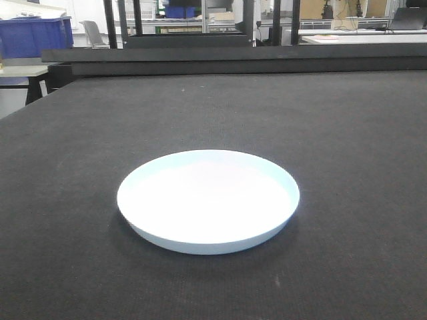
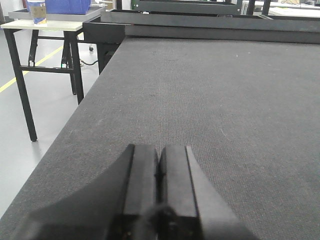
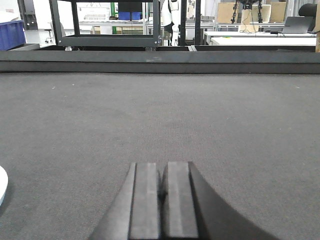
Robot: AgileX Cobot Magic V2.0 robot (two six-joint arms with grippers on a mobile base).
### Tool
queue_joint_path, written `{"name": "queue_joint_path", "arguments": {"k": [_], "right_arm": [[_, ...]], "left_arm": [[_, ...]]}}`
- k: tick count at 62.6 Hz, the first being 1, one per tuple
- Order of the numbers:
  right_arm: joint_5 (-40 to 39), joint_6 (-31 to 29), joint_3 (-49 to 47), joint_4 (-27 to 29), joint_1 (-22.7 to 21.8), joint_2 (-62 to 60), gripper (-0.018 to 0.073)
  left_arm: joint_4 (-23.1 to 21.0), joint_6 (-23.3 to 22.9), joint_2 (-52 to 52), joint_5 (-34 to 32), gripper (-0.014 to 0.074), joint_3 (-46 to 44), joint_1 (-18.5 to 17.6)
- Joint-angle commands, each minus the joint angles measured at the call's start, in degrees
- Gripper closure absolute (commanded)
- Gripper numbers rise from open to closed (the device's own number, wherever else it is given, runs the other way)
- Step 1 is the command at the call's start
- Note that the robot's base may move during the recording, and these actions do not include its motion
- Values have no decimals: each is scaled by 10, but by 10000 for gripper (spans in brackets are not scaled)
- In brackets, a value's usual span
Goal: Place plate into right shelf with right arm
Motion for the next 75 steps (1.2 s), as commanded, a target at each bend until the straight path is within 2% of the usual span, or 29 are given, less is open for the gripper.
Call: {"name": "queue_joint_path", "arguments": {"k": [1,27,39,43,47,59,69,75], "right_arm": [[-47,-4,-3,-6,-2,-8,503],[-56,-4,-3,-6,-2,-8,503],[-121,3,-7,-6,-1,-8,503],[-117,20,-26,-6,-1,-8,503],[-78,53,-62,-5,-1,-7,503],[112,52,-225,-5,-1,36,503],[226,15,-368,4,-1,136,503],[320,-39,-446,54,-1,219,503]], "left_arm": [[-4,-2,-3,-49,643,6,1],[-4,-2,-3,-49,643,6,1],[-4,-2,-3,-49,643,6,1],[-4,-2,-3,-49,643,6,1],[-4,-2,-3,-49,643,6,1],[-4,-2,-3,-49,643,6,1],[-4,-2,-3,-49,643,6,1],[-4,-2,-3,-49,643,6,1]]}}
